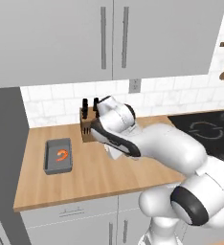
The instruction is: Take the meat container that has the shrimp and place it on the second highest rack of the freezer. Then take the vegetable container that has the bell pepper and squash and place it on the highest rack of the freezer.
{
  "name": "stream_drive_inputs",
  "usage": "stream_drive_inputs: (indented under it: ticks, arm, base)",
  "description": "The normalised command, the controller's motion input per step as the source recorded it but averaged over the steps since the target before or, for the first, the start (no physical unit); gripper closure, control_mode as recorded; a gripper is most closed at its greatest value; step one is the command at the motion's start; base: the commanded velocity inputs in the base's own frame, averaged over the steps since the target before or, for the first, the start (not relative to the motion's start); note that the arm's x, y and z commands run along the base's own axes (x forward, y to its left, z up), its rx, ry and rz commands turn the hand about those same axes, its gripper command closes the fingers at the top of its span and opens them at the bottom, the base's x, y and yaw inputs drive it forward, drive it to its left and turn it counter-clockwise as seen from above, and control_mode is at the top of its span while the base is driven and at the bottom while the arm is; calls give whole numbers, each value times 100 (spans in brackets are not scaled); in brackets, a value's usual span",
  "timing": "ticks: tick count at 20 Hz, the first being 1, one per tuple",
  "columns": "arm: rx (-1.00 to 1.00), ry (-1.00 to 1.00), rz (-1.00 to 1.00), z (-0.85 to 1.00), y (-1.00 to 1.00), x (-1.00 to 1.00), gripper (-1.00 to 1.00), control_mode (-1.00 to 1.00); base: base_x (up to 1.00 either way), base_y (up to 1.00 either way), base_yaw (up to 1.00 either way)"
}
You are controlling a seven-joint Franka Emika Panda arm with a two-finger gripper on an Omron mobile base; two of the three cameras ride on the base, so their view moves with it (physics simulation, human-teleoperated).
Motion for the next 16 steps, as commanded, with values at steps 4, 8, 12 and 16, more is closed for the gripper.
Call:
stream_drive_inputs:
  ticks: [4,8,12,16]
  arm:
    - [9,0,3,100,0,-100,100,-100]
    - [15,0,0,100,-1,-100,100,-100]
    - [14,0,0,92,-1,-100,100,-100]
    - [11,0,-1,64,-10,-100,100,-100]
  base:
    - [0,0,0]
    - [0,0,0]
    - [0,0,0]
    - [0,0,0]
